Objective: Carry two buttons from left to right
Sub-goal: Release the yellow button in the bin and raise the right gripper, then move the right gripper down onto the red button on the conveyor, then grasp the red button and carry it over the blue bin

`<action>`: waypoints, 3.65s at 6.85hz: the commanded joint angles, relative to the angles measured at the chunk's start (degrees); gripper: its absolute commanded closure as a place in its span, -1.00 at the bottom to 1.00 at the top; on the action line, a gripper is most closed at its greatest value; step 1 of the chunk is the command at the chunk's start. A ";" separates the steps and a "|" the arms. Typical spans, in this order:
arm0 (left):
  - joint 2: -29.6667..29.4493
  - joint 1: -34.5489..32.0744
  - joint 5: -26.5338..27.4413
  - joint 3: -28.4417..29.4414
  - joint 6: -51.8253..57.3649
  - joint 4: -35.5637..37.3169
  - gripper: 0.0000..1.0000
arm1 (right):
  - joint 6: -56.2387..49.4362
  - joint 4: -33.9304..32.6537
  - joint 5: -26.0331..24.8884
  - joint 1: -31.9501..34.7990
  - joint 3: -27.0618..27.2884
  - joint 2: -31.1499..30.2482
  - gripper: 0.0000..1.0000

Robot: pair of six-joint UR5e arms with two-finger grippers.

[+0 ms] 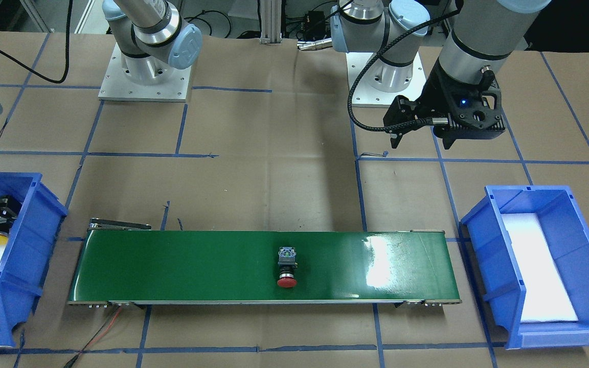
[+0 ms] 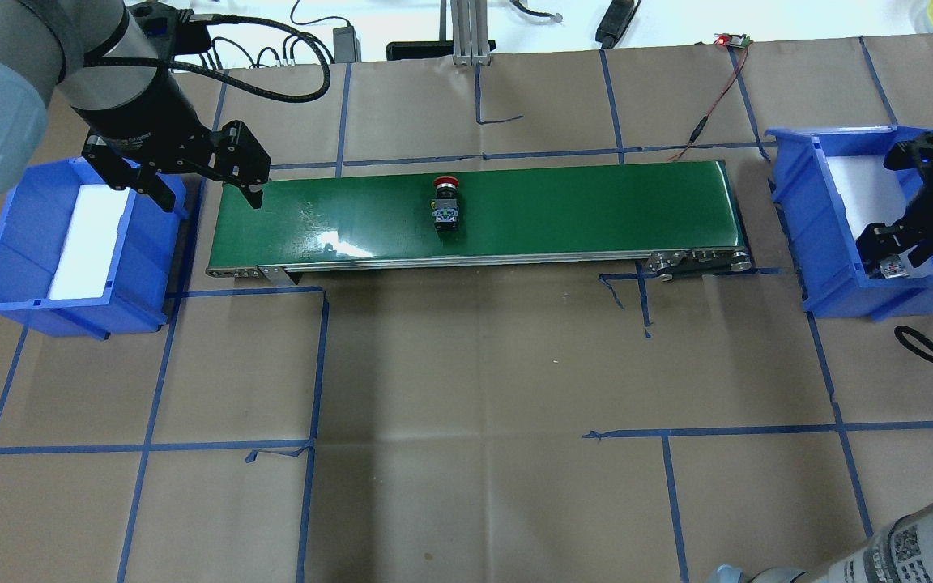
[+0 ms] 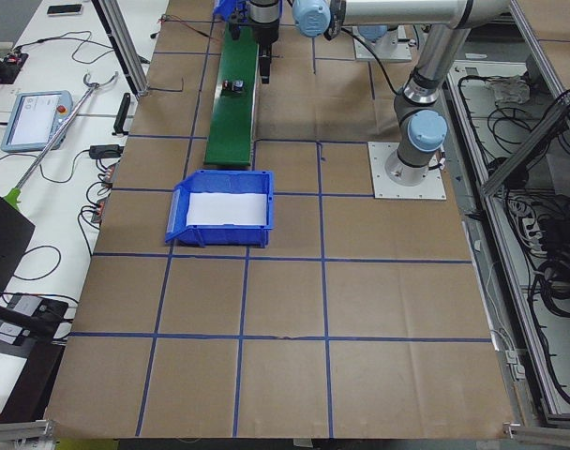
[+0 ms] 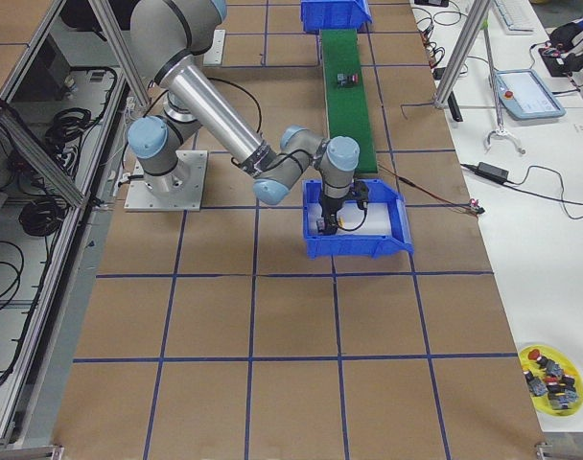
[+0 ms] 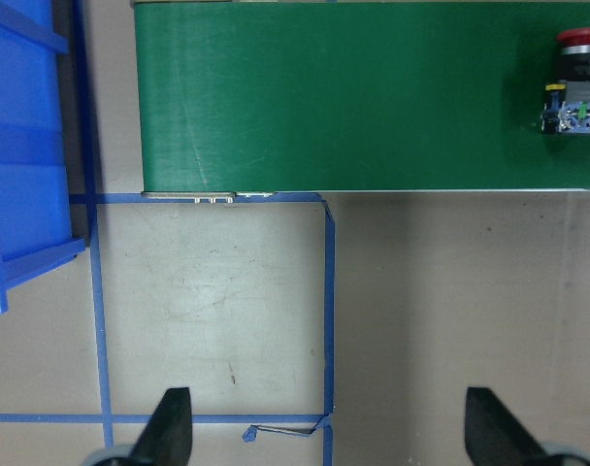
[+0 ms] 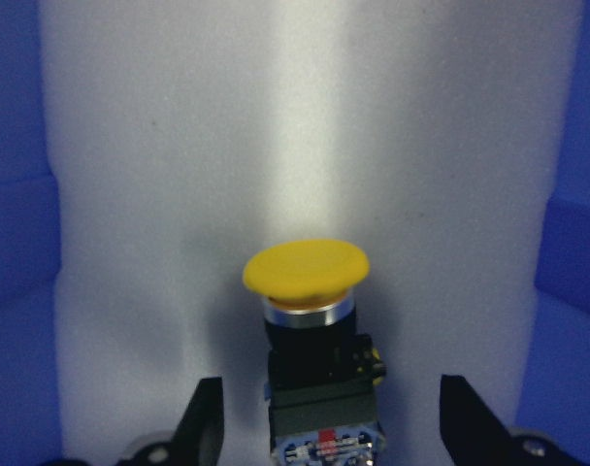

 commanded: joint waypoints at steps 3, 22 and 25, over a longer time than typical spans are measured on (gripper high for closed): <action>0.09 0.00 -0.09 -0.06 -0.01 0.10 -0.99 | 2.39 9.13 -0.35 6.05 -13.80 -2.52 -0.99; 0.26 0.00 0.00 -0.24 -0.01 0.10 -0.99 | 46.09 9.20 10.28 41.76 -17.37 7.92 -0.99; 0.26 0.00 0.00 -0.24 -0.01 0.10 -0.99 | 45.30 9.11 9.41 41.50 -17.29 8.89 -0.52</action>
